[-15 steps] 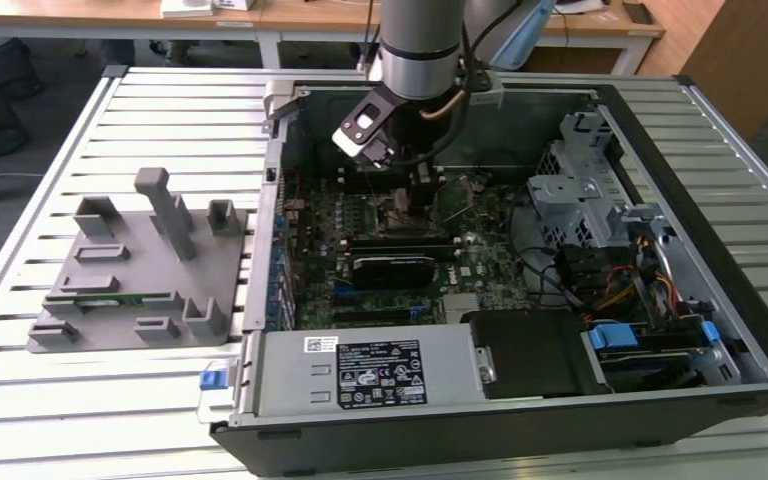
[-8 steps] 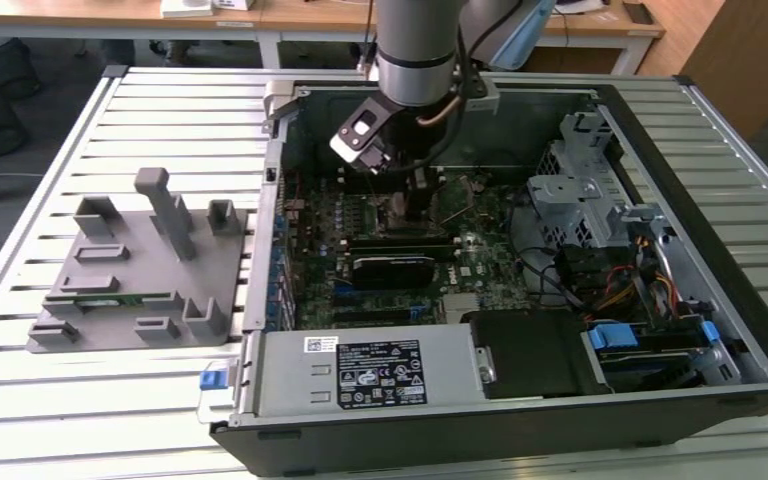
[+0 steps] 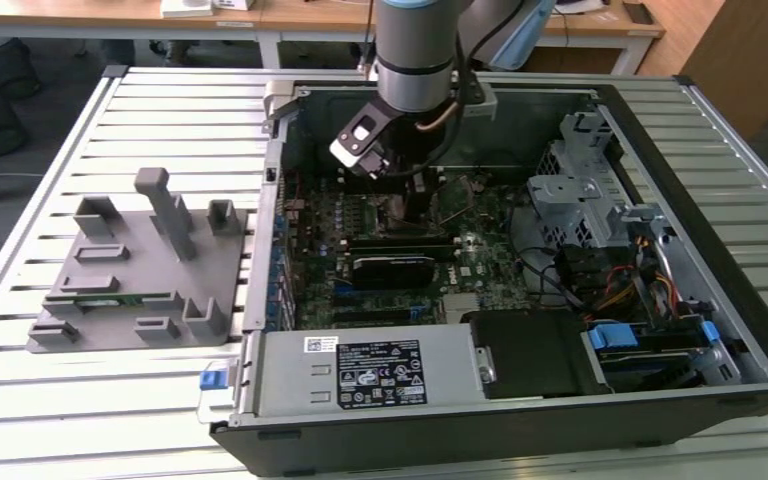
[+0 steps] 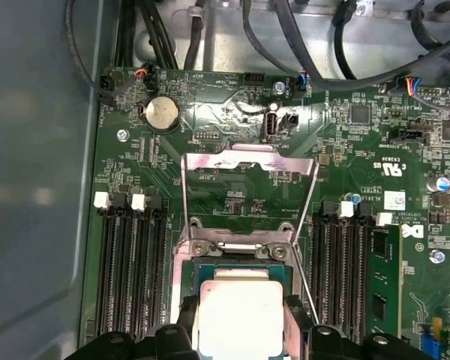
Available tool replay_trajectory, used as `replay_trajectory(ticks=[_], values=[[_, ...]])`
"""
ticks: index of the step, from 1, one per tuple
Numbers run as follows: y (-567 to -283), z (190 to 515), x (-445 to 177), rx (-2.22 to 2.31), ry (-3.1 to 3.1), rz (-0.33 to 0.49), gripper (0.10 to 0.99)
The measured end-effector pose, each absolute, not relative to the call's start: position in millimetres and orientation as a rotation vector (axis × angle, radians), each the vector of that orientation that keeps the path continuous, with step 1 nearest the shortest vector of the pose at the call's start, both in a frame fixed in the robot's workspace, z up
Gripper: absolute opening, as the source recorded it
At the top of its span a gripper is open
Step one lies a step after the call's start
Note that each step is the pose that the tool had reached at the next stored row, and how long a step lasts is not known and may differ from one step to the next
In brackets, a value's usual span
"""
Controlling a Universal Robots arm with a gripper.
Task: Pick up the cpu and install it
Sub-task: 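Place the cpu into insertion slot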
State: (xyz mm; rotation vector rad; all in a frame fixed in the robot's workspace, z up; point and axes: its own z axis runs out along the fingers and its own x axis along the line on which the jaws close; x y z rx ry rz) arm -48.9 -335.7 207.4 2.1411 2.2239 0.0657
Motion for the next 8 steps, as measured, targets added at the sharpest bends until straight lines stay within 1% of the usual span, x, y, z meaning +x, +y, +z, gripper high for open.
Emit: replay_trajectory(ticks=[8], values=[[-335.6, 202.2, -50.5, 2.155, 2.210, 0.065, 0.533]])
